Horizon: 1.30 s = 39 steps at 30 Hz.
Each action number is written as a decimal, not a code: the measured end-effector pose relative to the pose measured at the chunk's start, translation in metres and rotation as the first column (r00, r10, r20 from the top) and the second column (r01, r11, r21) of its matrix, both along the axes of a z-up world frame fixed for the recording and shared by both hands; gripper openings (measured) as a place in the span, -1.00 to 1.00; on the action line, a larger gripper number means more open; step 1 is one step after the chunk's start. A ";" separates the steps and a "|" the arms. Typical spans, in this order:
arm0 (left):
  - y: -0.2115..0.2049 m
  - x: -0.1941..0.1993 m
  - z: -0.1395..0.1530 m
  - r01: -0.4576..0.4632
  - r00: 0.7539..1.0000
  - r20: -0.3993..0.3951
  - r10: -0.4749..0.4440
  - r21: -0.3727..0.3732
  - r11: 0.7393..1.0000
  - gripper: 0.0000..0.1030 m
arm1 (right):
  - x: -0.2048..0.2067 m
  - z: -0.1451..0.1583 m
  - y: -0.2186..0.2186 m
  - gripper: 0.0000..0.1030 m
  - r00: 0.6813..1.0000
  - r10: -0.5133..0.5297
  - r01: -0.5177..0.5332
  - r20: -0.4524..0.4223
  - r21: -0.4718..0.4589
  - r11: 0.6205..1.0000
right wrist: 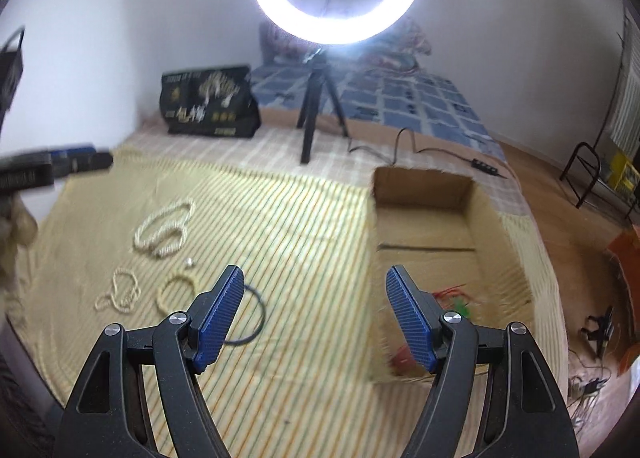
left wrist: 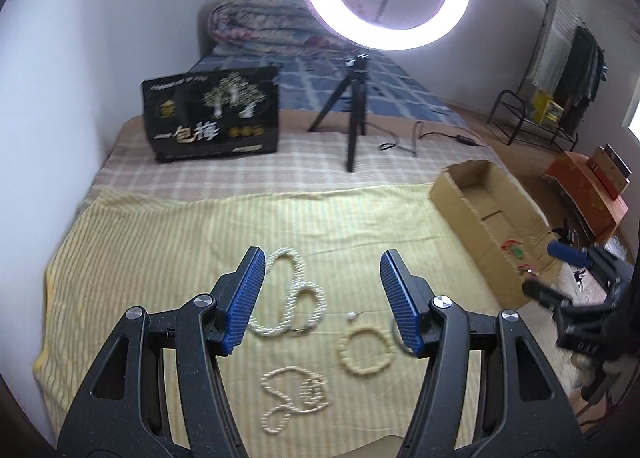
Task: Organize jewelry
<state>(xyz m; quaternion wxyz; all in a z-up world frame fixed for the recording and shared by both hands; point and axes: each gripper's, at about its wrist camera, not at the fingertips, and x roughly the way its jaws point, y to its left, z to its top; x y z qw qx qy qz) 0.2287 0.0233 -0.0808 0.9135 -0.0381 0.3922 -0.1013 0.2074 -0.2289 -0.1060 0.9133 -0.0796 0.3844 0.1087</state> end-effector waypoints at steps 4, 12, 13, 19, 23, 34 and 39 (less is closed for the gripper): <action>0.022 0.009 -0.014 -0.044 0.998 -0.047 0.044 -0.017 0.999 0.20 | 0.003 -0.022 0.016 0.42 0.997 0.031 -0.035 -0.067 -0.051 0.998; 0.039 0.022 -0.053 -0.068 0.986 -0.157 0.062 -0.037 0.997 -0.03 | 0.011 -0.048 0.021 0.42 0.981 0.053 -0.058 -0.187 -0.020 0.998; 0.036 0.024 -0.060 -0.054 0.984 -0.172 0.047 -0.031 0.998 -0.08 | 0.012 -0.051 0.021 0.39 0.979 0.056 -0.061 -0.198 -0.018 0.998; 0.015 0.030 -0.087 0.008 0.971 -0.240 -0.009 -0.004 1.000 -0.24 | 0.020 -0.067 0.020 -0.05 0.963 0.064 -0.058 -0.263 0.031 0.998; 0.008 0.036 -0.102 0.017 0.962 -0.271 -0.015 0.007 1.000 -0.24 | 0.027 -0.076 0.020 -0.22 0.952 0.071 -0.055 -0.298 0.062 0.997; 0.009 0.053 -0.129 0.007 0.949 -0.317 0.004 0.035 0.999 -0.43 | 0.039 -0.091 0.023 -0.47 0.934 0.090 -0.056 -0.345 0.106 0.993; 0.006 0.056 -0.138 0.013 0.945 -0.328 0.004 0.049 0.999 -0.47 | 0.044 -0.105 0.031 -0.70 0.922 0.087 -0.066 -0.377 0.068 0.995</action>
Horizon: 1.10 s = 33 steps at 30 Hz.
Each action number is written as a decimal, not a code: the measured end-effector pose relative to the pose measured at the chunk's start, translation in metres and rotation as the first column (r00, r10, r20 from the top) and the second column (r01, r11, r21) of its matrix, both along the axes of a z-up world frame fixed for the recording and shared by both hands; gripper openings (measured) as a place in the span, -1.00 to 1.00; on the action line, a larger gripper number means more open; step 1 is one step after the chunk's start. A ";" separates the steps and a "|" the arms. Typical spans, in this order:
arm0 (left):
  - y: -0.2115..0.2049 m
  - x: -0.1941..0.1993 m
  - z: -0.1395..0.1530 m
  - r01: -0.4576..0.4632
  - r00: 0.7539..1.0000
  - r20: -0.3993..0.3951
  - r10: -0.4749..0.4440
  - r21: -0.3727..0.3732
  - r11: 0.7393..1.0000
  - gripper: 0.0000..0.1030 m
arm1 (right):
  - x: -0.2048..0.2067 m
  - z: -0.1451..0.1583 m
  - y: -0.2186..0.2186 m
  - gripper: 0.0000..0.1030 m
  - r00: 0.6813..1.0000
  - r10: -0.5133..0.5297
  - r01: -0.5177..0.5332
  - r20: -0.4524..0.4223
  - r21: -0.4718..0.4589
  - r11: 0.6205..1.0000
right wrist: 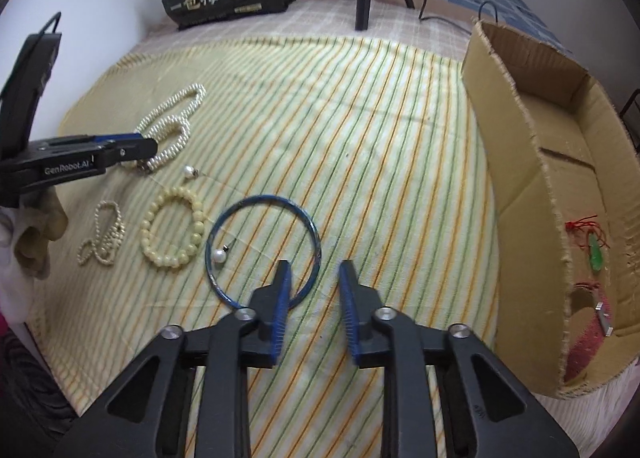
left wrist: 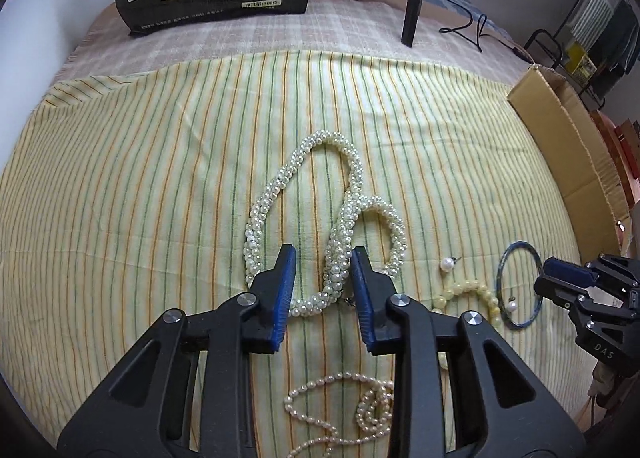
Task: Organize jewelry
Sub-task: 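Grasp the pearl necklace with the left tool while the right tool grasps the bangle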
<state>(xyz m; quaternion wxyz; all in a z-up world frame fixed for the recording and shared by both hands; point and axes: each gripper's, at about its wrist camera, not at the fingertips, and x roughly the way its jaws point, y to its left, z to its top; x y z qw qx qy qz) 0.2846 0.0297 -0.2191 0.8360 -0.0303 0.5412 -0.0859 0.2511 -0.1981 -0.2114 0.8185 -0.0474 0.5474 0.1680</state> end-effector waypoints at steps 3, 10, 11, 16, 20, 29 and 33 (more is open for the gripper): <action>-0.003 0.001 -0.001 0.005 1.000 0.007 -0.005 0.021 1.000 -0.62 | 0.000 -0.003 0.004 -0.84 1.000 0.007 -0.007 0.004 -0.010 1.000; -0.003 0.002 0.001 -0.011 1.000 0.013 0.011 0.004 1.000 -0.86 | -0.001 0.004 0.006 -0.94 1.000 -0.001 0.001 0.022 0.008 1.000; -0.002 0.002 0.003 -0.013 1.000 0.015 0.013 -0.003 1.000 -0.87 | -0.002 0.008 0.007 -0.94 0.999 0.000 0.000 0.032 0.014 1.000; 0.007 -0.002 0.021 -0.039 0.998 0.041 0.042 -0.060 0.997 -0.87 | -0.007 0.029 0.013 -0.95 0.996 0.015 -0.017 0.088 0.026 1.000; 0.012 -0.007 0.043 -0.053 0.995 0.081 0.061 -0.107 0.993 -0.88 | -0.015 0.047 0.021 -0.95 0.990 0.033 -0.038 0.139 0.030 0.999; 0.025 -0.017 0.090 -0.067 0.982 0.157 0.100 -0.204 0.977 -0.88 | -0.026 0.080 0.027 -0.96 0.971 0.053 -0.060 0.232 0.026 0.998; 0.029 -0.021 0.112 -0.069 0.974 0.191 0.118 -0.245 0.967 -0.88 | -0.030 0.095 0.020 -0.96 0.964 0.037 -0.050 0.264 0.042 0.998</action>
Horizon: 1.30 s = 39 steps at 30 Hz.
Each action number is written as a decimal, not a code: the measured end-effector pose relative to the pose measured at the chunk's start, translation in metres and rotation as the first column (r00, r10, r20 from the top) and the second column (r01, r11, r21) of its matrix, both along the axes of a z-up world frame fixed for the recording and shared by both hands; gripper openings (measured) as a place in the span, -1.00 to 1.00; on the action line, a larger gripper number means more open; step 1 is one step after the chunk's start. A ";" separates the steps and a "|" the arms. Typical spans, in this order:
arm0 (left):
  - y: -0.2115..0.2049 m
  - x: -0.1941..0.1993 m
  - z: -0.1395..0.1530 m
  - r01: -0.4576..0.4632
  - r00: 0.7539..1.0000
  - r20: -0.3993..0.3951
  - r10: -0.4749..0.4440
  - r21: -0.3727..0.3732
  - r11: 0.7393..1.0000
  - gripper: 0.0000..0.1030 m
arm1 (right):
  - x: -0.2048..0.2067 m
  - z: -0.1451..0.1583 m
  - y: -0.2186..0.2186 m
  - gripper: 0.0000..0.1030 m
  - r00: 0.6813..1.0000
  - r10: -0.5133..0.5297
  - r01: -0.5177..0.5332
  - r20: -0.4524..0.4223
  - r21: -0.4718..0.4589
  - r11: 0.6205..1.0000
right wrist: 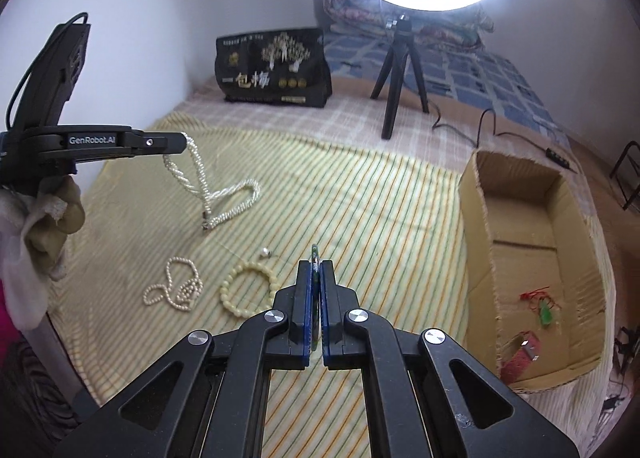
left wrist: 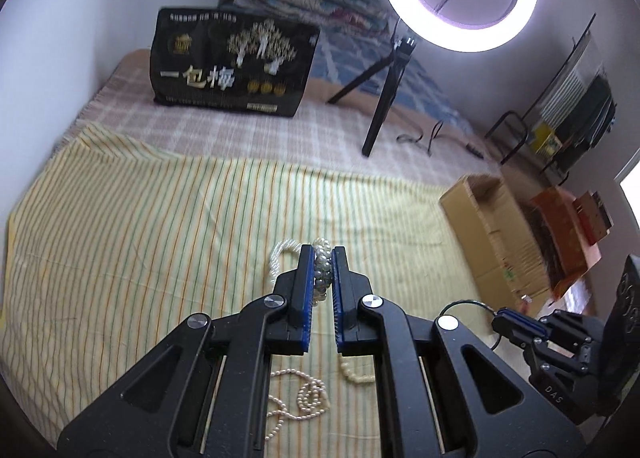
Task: Organize jewelry
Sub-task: 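Grasp the pearl necklace with the left tool while the right tool grasps the bangle, then lower necklace and bangle into the box and open both tools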
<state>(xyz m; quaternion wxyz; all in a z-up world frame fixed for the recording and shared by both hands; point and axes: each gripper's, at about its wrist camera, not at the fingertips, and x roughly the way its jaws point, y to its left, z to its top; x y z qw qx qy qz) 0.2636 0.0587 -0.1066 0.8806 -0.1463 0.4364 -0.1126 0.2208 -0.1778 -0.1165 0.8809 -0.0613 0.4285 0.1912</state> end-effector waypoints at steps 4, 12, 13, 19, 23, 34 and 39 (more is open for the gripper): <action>0.000 -0.004 0.025 0.001 0.999 0.048 0.000 -0.032 0.999 -0.88 | -0.003 0.014 -0.010 -0.96 0.999 -0.017 0.017 0.030 0.018 1.000; -0.021 -0.011 0.065 0.036 0.992 0.125 -0.028 -0.060 0.998 -0.88 | -0.008 0.029 -0.043 -0.96 0.995 -0.080 0.077 0.060 0.044 0.996; -0.025 -0.011 0.069 0.045 0.991 0.132 -0.036 -0.060 0.997 -0.88 | -0.009 0.032 -0.047 -0.96 0.994 -0.089 0.086 0.064 0.049 0.995; -0.055 -0.013 0.085 0.091 0.984 0.161 -0.079 -0.069 0.993 -0.88 | -0.011 0.044 -0.086 -0.96 0.983 -0.162 0.156 0.084 0.078 0.985; -0.078 -0.009 0.093 0.124 0.979 0.173 -0.110 -0.073 0.990 -0.88 | -0.014 0.050 -0.116 -0.96 0.971 -0.221 0.212 0.092 0.099 0.972; -0.155 0.015 0.114 0.225 0.955 0.210 -0.209 -0.053 0.973 -0.88 | -0.016 0.045 -0.181 -0.96 0.938 -0.337 0.329 0.079 0.097 0.939; -0.195 0.031 0.127 0.273 0.939 0.228 -0.257 -0.039 0.961 -0.88 | -0.012 0.039 -0.201 -0.96 0.927 -0.369 0.362 0.063 0.099 0.927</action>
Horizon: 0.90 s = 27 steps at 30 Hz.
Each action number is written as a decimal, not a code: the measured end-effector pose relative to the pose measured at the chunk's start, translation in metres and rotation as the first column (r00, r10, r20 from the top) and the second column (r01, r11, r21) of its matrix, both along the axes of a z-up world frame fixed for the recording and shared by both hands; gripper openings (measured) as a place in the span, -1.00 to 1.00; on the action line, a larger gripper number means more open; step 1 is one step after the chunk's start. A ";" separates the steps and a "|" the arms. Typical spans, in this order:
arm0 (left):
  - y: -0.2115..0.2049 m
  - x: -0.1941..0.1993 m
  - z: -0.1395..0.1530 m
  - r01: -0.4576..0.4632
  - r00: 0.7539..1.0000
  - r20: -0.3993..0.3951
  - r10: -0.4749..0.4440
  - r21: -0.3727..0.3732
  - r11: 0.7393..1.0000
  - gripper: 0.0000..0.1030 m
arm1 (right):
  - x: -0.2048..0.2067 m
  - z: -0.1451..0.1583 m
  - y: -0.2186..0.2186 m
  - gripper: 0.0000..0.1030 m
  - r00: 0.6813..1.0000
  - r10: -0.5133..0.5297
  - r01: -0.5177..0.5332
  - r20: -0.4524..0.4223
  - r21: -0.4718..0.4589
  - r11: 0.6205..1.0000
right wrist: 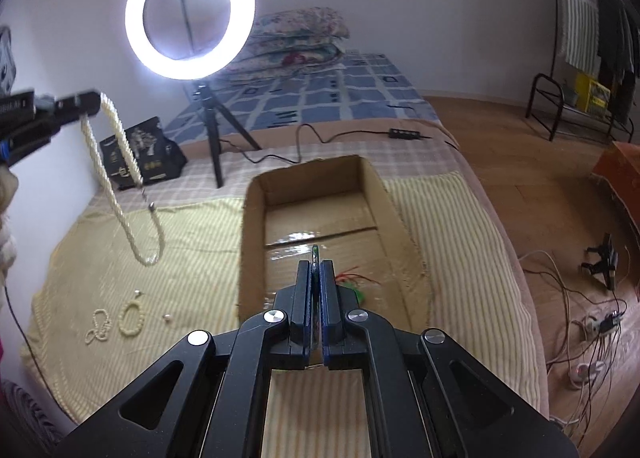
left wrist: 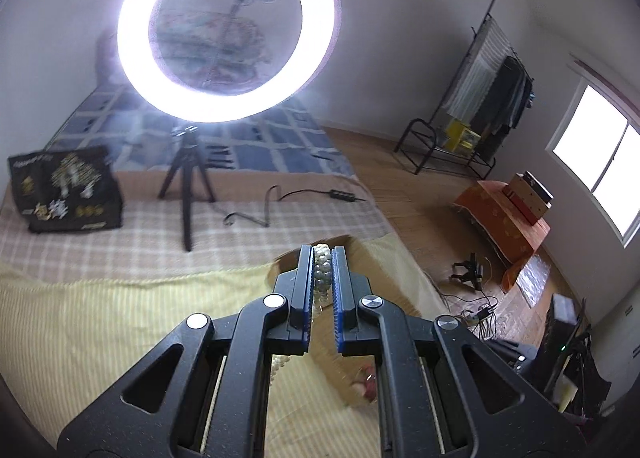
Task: Organize jewelry
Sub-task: 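Lower necklace and bangle into the box and open both tools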
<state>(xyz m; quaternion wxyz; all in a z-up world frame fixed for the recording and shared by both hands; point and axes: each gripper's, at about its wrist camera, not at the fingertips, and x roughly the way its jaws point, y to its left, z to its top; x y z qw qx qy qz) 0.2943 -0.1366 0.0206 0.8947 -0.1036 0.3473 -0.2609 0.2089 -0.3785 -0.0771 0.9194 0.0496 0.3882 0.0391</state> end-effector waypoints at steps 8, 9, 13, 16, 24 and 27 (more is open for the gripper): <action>-0.061 0.031 -0.002 0.046 0.999 -0.001 -0.046 0.026 0.999 -0.88 | 0.009 -0.013 -0.025 -0.96 0.998 -0.059 0.060 -0.029 0.026 0.998; -0.068 0.036 -0.006 0.048 0.999 -0.006 -0.048 0.033 0.998 -0.88 | 0.011 -0.015 -0.027 -0.96 0.997 -0.064 0.065 -0.034 0.028 0.997; -0.090 0.052 -0.022 0.055 0.998 -0.029 -0.054 0.056 0.997 -0.88 | 0.015 -0.023 -0.032 -0.96 0.996 -0.070 0.072 -0.057 0.033 0.997; -0.102 0.062 -0.039 0.066 0.996 -0.061 -0.062 0.070 0.995 -0.88 | 0.017 -0.029 -0.036 -0.96 0.995 -0.070 0.073 -0.073 0.036 0.997; -0.115 0.075 -0.077 0.072 0.991 -0.117 -0.058 0.117 0.991 -0.88 | 0.023 -0.039 -0.043 -0.96 0.992 -0.081 0.086 -0.095 0.048 0.995; -0.117 0.073 -0.081 0.081 0.990 -0.122 -0.065 0.131 0.988 -0.88 | 0.023 -0.041 -0.040 -0.96 0.992 -0.073 0.078 -0.102 0.047 0.996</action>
